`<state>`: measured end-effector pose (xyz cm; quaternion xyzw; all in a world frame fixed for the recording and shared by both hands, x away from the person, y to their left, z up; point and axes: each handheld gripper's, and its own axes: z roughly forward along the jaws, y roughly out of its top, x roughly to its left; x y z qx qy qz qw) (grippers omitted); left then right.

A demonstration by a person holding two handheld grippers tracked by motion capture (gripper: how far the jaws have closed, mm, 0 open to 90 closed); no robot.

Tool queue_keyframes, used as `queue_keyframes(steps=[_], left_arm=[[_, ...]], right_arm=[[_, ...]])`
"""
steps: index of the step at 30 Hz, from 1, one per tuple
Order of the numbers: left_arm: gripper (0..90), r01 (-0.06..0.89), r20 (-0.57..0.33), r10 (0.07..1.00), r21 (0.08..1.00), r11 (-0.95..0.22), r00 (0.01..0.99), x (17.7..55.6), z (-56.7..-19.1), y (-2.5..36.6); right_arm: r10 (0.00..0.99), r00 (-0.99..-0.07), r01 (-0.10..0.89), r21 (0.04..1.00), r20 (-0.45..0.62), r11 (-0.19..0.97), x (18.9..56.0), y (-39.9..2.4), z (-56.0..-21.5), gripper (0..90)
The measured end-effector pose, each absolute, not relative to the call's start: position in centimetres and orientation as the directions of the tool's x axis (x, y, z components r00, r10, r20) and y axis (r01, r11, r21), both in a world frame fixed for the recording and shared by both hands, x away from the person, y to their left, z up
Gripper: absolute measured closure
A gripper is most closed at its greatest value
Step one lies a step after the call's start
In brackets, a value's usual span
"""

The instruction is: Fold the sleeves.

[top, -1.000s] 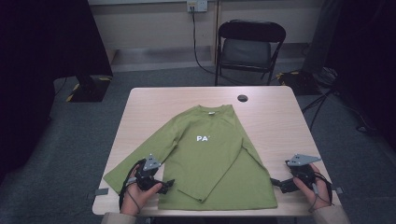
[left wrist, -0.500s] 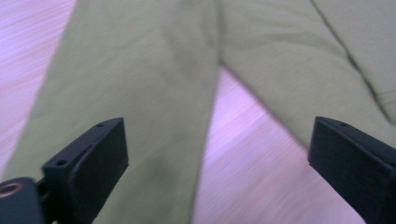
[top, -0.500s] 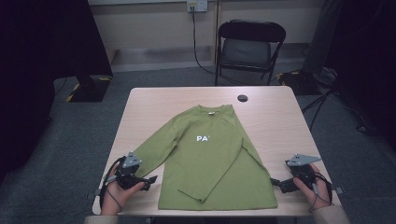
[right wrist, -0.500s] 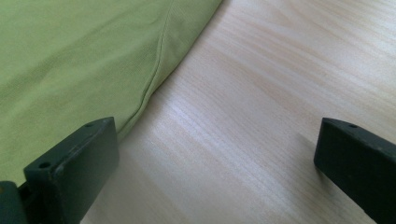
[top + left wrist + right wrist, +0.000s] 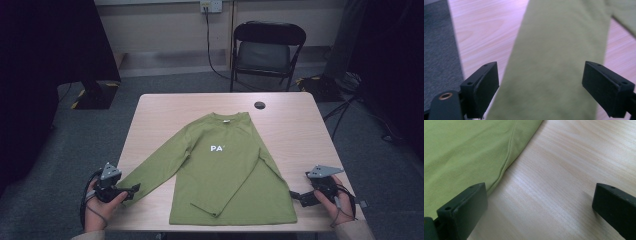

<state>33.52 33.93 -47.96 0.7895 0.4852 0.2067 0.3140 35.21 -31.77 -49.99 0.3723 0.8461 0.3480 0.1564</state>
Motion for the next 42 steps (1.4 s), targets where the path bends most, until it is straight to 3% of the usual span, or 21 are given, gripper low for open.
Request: queue_keyframes(steps=[16, 33, 38, 42], left_arm=[[25.7, 0.655, -0.024, 0.89, 0.687, -0.316, 0.455, 33.3, -49.2, 35.5], [79.1, 0.701, -0.086, 0.915, 0.672, -0.238, 0.393, 33.7, -48.6, 35.3], [87.7, 0.7, -0.08, 0.911, 0.668, -0.252, 0.404, 33.8, -48.5, 34.8], [88.4, 0.691, -0.13, 0.903, 0.69, -0.214, 0.409, 33.8, -47.9, 34.3]], right_arm=[[0.739, -0.674, 0.521, 0.705, -0.006, 0.481, 35.2, -31.8, -50.0, 0.0], [0.739, -0.674, 0.521, 0.705, -0.005, 0.481, 35.2, -31.8, -50.0, 0.0], [0.739, -0.674, 0.521, 0.705, -0.006, 0.481, 35.2, -31.8, -50.0, 0.0], [0.739, -0.674, 0.521, 0.705, -0.005, 0.48, 35.2, -31.8, -50.0, 0.0]])
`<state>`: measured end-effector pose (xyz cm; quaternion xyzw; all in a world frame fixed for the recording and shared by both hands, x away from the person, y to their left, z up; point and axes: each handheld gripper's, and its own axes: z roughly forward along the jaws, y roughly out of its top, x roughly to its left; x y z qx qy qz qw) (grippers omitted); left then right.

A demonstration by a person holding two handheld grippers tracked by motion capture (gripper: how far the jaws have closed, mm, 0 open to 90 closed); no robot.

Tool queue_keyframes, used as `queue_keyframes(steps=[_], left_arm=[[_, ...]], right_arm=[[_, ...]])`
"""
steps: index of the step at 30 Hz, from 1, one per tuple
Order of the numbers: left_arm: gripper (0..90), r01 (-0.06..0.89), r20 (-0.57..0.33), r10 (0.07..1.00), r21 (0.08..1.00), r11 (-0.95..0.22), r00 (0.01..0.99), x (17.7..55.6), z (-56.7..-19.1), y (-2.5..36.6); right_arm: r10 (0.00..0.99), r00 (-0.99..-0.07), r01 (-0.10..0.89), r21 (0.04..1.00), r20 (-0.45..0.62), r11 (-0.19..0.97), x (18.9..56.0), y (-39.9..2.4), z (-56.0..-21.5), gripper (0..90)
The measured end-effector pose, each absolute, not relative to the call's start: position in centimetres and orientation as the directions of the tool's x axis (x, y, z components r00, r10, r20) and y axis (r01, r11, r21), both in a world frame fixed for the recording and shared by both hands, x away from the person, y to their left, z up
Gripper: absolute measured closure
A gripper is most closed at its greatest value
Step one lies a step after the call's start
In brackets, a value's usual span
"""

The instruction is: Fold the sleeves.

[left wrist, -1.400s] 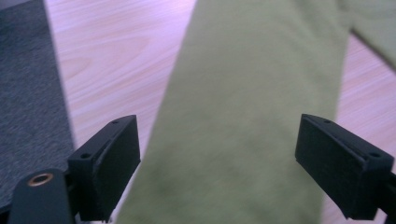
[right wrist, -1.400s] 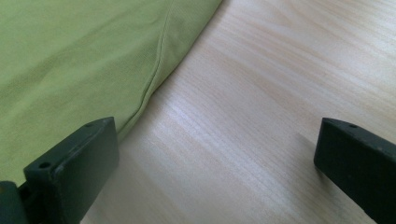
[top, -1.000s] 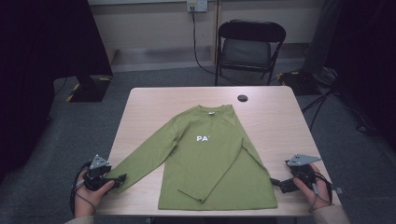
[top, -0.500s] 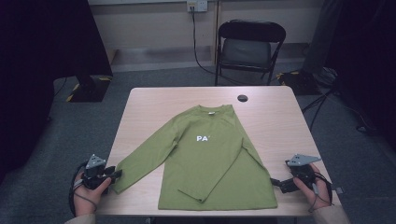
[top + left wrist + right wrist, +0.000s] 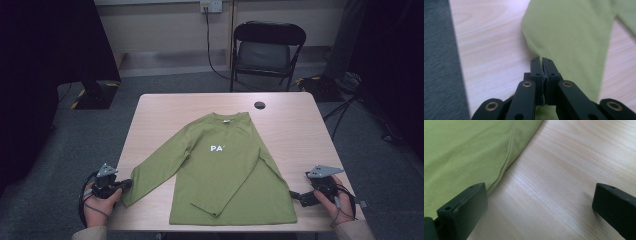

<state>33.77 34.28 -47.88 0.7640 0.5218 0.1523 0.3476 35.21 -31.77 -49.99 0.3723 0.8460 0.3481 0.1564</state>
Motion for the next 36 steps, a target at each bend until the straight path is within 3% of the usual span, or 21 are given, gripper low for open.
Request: queue_keyframes(steps=[9, 36], left_arm=[[88.8, 0.621, -0.202, 0.845, 0.763, -0.181, 0.495, 33.6, -45.5, 32.7], [88.8, 0.453, -0.171, 0.62, 0.827, -0.332, 0.766, 35.4, -38.1, 22.4]], right_arm=[[0.739, -0.674, 0.522, 0.704, -0.005, 0.481, 35.2, -31.8, -50.0, 0.0], [0.739, -0.674, 0.522, 0.704, -0.006, 0.481, 35.2, -31.8, -50.0, 0.0]])
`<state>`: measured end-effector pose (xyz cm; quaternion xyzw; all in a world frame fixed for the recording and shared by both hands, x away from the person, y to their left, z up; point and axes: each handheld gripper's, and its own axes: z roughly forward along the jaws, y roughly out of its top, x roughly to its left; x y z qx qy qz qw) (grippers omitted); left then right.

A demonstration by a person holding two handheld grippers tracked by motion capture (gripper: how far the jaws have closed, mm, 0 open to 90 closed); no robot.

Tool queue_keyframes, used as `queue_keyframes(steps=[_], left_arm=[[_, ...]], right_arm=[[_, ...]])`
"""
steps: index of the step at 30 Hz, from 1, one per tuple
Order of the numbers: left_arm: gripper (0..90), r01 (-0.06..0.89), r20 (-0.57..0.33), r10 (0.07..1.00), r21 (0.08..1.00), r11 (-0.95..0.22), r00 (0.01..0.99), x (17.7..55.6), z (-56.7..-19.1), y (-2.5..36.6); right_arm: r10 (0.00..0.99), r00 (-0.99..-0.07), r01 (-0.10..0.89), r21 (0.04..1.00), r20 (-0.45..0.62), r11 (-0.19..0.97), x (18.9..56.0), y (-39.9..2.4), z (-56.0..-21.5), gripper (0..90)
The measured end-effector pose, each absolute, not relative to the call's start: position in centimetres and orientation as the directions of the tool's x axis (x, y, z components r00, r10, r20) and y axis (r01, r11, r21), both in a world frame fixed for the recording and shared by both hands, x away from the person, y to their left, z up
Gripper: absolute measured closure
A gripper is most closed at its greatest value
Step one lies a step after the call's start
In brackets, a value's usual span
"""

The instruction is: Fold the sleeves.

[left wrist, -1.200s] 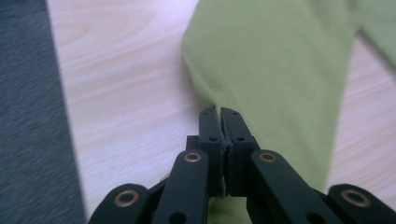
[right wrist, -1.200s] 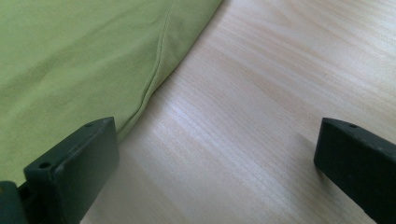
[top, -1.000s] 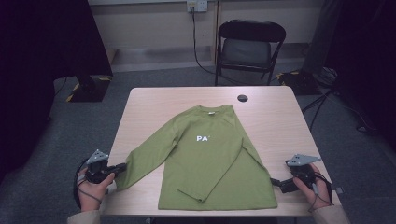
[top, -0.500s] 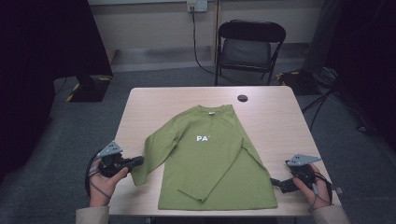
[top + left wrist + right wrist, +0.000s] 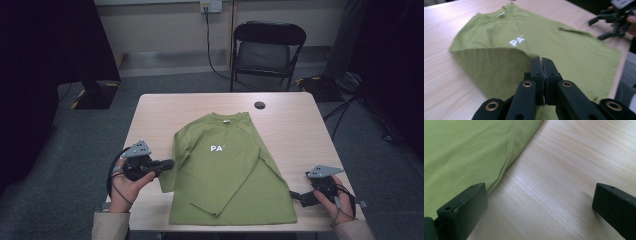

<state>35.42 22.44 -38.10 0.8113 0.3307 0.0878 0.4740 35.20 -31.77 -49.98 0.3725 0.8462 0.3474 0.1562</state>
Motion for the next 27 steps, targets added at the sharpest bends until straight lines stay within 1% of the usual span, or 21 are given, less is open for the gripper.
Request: queue_keyframes(steps=[1, 10, 16, 20, 27], left_arm=[[88.8, 0.453, -0.171, 0.62, 0.827, -0.332, 0.766, 35.4, -38.1, 22.4], [88.8, 0.416, -0.166, 0.542, 0.826, -0.379, 0.824, 35.9, -37.3, 18.4], [88.8, 0.402, -0.157, 0.507, 0.813, -0.42, 0.848, 36.2, -36.8, 15.9], [88.8, 0.413, -0.178, 0.49, 0.805, -0.426, 0.853, 36.4, -36.8, 14.9], [88.8, 0.384, -0.162, 0.45, 0.799, -0.462, 0.878, 36.3, -36.8, 13.2]], right_arm=[[0.739, -0.674, 0.522, 0.704, -0.006, 0.481, 35.2, -31.8, -50.0, 0.0], [0.739, -0.674, 0.522, 0.705, -0.006, 0.481, 35.2, -31.8, -50.0, 0.0], [0.739, -0.674, 0.522, 0.704, -0.006, 0.481, 35.2, -31.8, -50.0, 0.0], [0.739, -0.674, 0.522, 0.704, -0.006, 0.481, 35.2, -31.8, -50.0, 0.0], [0.739, -0.674, 0.522, 0.704, -0.006, 0.481, 35.2, -31.8, -50.0, 0.0]])
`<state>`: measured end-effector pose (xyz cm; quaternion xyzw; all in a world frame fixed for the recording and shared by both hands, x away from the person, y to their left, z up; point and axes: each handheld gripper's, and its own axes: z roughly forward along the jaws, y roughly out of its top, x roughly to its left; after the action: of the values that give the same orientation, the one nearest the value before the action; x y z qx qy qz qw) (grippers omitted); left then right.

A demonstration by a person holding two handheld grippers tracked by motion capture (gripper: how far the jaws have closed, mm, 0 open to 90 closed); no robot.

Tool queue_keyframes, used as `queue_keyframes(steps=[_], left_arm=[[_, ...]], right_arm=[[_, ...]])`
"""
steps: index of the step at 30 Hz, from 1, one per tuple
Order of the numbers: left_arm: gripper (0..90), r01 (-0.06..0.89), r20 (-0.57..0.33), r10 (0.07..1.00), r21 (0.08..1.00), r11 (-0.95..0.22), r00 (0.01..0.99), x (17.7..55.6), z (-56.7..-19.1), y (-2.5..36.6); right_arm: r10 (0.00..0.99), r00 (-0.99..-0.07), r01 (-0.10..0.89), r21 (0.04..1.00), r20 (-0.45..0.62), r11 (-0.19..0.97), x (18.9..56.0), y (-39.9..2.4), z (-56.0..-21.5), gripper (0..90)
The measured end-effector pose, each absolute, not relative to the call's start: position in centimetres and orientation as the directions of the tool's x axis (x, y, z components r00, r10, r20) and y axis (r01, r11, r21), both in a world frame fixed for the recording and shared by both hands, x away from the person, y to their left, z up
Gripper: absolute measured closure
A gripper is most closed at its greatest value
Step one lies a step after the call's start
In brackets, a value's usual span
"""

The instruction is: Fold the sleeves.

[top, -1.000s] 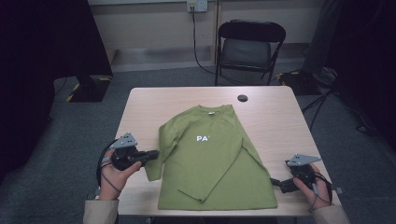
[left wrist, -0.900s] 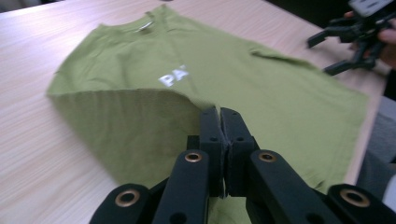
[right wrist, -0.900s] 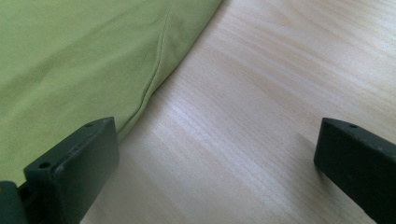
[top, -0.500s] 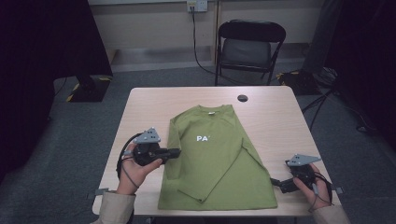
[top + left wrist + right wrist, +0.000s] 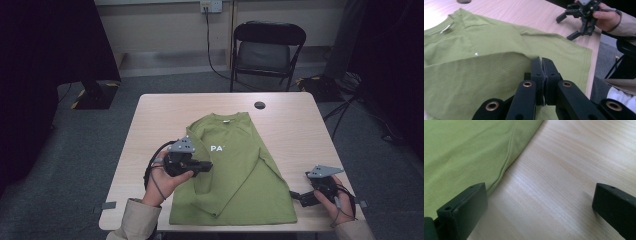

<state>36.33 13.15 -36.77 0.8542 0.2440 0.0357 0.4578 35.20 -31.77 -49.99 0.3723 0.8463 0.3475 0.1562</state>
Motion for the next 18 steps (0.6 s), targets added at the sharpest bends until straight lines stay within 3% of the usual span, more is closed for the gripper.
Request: queue_keyframes(steps=[18], left_arm=[[88.8, 0.336, -0.169, 0.342, 0.788, -0.515, 0.924, 36.6, -37.4, 7.9]], right_arm=[[0.738, -0.675, 0.521, 0.704, -0.006, 0.482, 35.2, -31.8, -50.0, 0.0]])
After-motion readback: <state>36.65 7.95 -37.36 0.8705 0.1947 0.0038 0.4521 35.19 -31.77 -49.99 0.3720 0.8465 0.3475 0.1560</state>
